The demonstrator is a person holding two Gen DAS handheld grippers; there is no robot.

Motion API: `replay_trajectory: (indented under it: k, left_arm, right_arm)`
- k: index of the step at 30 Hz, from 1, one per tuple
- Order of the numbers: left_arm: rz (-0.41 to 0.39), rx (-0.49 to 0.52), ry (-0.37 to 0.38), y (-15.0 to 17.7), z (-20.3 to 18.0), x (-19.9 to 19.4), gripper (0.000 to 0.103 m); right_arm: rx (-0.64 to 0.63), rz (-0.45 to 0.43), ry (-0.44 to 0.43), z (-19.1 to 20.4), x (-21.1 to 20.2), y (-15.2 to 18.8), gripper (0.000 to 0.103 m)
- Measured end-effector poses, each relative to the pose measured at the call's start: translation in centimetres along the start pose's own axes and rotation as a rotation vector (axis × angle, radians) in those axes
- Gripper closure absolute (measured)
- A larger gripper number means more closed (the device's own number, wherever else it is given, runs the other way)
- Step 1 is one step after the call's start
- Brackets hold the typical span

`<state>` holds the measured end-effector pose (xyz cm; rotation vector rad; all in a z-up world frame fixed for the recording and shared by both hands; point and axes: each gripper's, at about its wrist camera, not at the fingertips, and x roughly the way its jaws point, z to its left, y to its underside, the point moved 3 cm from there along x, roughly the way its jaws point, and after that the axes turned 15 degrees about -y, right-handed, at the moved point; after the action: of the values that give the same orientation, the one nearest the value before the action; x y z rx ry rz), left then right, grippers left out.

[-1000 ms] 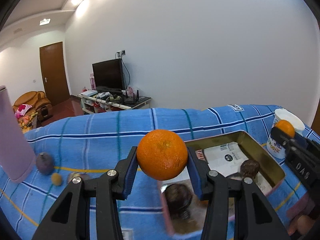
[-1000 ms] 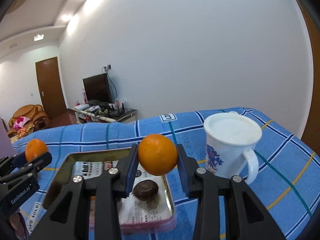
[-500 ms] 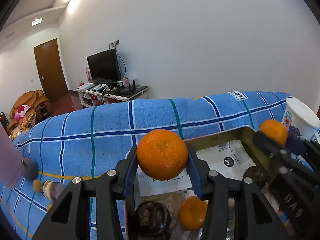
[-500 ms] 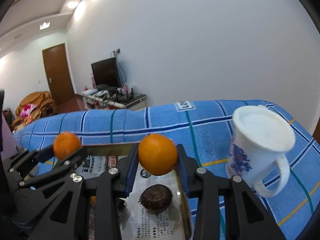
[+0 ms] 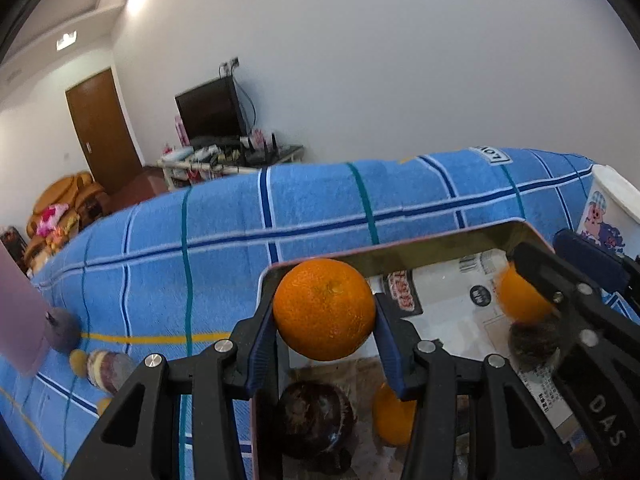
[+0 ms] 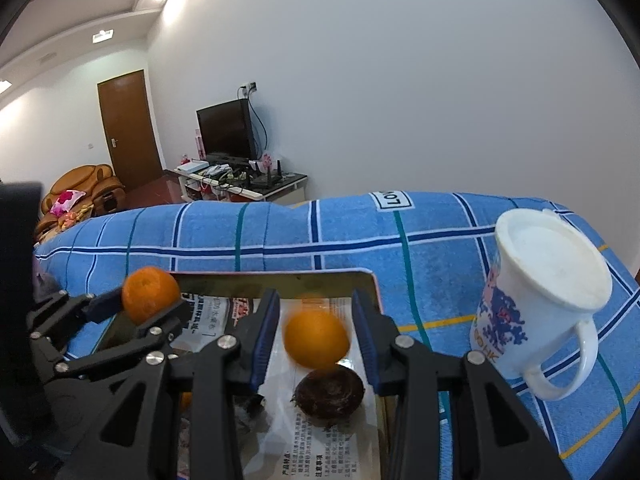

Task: Organize fruits
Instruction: 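Open right tool to drop its orange while left tool drops its orange into the tin, then lift both open tools away from the pink tin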

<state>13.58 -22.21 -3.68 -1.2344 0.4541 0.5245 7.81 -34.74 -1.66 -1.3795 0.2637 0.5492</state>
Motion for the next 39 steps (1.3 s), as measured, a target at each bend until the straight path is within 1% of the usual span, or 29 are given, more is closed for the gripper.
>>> replay_trajectory:
  k: [2, 4, 5, 6, 7, 8, 9, 11, 12, 13, 14, 15, 19, 23, 26, 30, 35, 39]
  left_arm:
    - [0.001, -0.014, 0.003, 0.0, 0.1, 0.1, 0.054]
    - [0.003, -0.007, 0.006, 0.0, -0.2, 0.1, 0.053]
    - [0.009, -0.009, 0.014, 0.0, -0.2, 0.1, 0.053]
    - [0.013, -0.013, 0.022, 0.0, -0.2, 0.2, 0.053]
    - [0.019, -0.016, 0.032, 0.0, -0.1, 0.2, 0.052]
    - [0.014, -0.024, 0.037, 0.0, -0.1, 0.1, 0.048]
    - [0.003, -0.03, 0.037, 0.0, 0.1, 0.0, 0.042]
    - [-0.031, -0.036, 0.056, 0.0, 0.3, -0.6, 0.034]
    - [-0.061, -0.038, 0.037, 0.1, 0.3, -1.1, 0.028]
    - [-0.088, -0.041, 0.01, 0.3, 0.5, -1.6, 0.027]
    - [-0.107, -0.045, -0.005, 0.3, 0.7, -1.9, 0.027]
    - [-0.119, -0.05, -0.008, 0.4, 0.8, -2.1, 0.027]
    - [-0.163, -0.108, -0.024, 0.7, 2.2, -3.0, 0.027]
    - [-0.201, -0.159, -0.074, 0.9, 3.7, -3.8, 0.027]
    - [-0.234, -0.183, -0.107, 1.3, 4.7, -4.6, 0.027]
    - [-0.28, -0.206, -0.154, 1.9, 5.8, -5.7, 0.027]
    - [-0.316, -0.217, -0.166, 2.8, 6.7, -6.9, 0.027]
    - [-0.333, -0.229, -0.158, 3.4, 7.3, -7.6, 0.027]
  right_arm:
    - [-0.007, -0.001, -0.002, 0.1, 0.0, 0.0, 0.062]
    - [-0.015, -0.005, -0.003, 0.3, -0.1, 0.0, 0.058]
    - [-0.018, -0.01, -0.002, 0.4, -0.2, 0.0, 0.052]
    - [-0.02, -0.02, 0.0, 0.4, -0.4, 0.1, 0.044]
    - [-0.021, -0.029, 0.004, 0.6, -0.6, 0.0, 0.039]
    - [-0.018, -0.042, 0.013, 0.6, -0.8, 0.0, 0.031]
    - [-0.012, -0.061, 0.026, 0.4, -1.2, 0.0, 0.024]
    - [0.004, -0.102, 0.035, 0.2, -1.9, 0.0, 0.02]
    - [0.012, -0.119, 0.037, 0.1, -2.3, -0.1, 0.018]
    - [0.02, -0.139, 0.039, -0.1, -2.7, -0.1, 0.017]
    - [0.03, -0.17, 0.046, -0.3, -3.3, -0.1, 0.013]
    - [0.034, -0.189, 0.051, -0.3, -3.6, -0.1, 0.009]
    - [0.038, -0.271, 0.079, -0.2, -5.1, -0.1, 0.005]
    - [0.029, -0.346, 0.117, 0.1, -6.8, -0.1, 0.003]
    - [0.018, -0.386, 0.139, 0.5, -7.7, 0.0, 0.002]
    - [-0.02, -0.471, 0.196, 1.9, -9.1, 0.4, 0.0]
    - [-0.072, -0.46, 0.22, 3.5, -9.3, 0.5, 0.0]
    - [-0.092, -0.502, 0.245, 4.1, -10.3, 0.8, 0.0]
